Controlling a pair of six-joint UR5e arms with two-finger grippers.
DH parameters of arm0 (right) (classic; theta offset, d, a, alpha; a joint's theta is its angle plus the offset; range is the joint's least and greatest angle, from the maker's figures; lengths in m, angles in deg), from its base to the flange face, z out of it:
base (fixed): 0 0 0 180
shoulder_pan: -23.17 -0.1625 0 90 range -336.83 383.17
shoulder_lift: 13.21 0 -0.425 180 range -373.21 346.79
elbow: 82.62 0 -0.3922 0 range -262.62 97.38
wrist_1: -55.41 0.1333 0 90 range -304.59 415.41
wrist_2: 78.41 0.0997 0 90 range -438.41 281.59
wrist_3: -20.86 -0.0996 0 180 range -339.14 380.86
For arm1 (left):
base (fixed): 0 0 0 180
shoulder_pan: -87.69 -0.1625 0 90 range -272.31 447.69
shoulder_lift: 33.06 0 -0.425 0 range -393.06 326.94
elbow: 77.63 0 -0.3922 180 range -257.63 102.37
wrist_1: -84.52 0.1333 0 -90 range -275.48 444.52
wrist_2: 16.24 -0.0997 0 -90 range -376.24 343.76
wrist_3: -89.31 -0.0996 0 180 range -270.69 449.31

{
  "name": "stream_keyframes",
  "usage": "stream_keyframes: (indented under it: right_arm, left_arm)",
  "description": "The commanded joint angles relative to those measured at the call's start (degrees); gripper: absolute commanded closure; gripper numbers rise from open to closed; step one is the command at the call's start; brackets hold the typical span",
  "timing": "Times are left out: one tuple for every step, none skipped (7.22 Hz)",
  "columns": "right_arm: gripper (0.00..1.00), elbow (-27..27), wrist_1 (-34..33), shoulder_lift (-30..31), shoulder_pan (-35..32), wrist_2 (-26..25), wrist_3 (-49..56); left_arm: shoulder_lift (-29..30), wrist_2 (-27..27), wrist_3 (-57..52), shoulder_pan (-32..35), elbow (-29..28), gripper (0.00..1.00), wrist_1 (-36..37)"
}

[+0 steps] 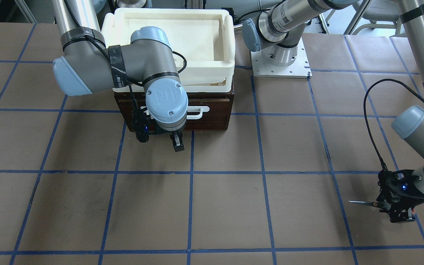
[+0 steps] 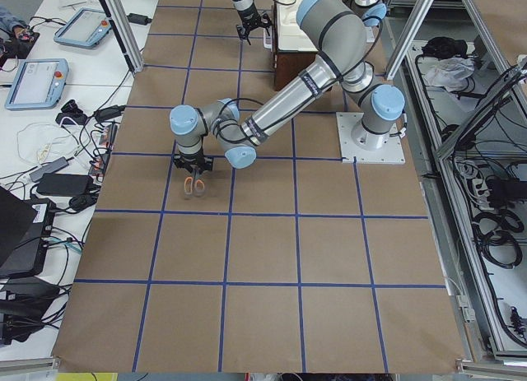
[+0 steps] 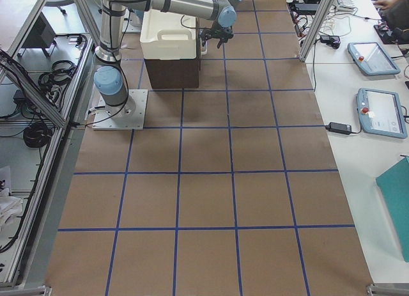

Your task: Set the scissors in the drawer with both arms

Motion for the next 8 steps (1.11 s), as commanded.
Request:
stream_keyframes:
  right_arm:
    - [0.0,0.1,-0.2,-0.1,0.0,-0.1,0.1]
    - [0.0,0.1,-0.5,-0.1,0.0,-0.1,0.1]
    - [0.0,0.1,-0.7,0.0,0.0,-0.2,0.2]
    - [0.0,-0.2,-1.0,0.0,0.0,-0.2,1.6]
    - [0.0,-0.2,-2.4,0.0,0.2,-0.6,2.2]
    - [0.0,-0.3,-3.5,0.0,0.2,-0.6,2.4]
    - [0.0,-0.2,-4.1,0.0,0.2,-0.6,2.5]
    - [0.0,-0.2,-4.2,0.0,0.2,-0.7,3.3]
  left_arm:
    - [-6.5,0.0,2.2,1.3,-0.1,0.73,-6.4]
    - [-9.7,0.0,4.2,2.9,-0.1,0.74,-9.5]
    - [-12.6,0.0,9.4,5.1,-0.2,0.74,-12.0]
    - [-15.2,-0.3,12.4,8.0,-0.4,0.75,-14.4]
    - [-17.7,-0.2,15.5,10.0,-0.4,0.75,-17.7]
    - [-20.5,-0.2,19.7,12.2,-0.3,0.75,-21.2]
    - [-22.8,-2.2,20.3,15.6,-0.3,0.75,-23.8]
    - [-24.8,-2.5,24.2,18.0,-0.3,0.75,-26.0]
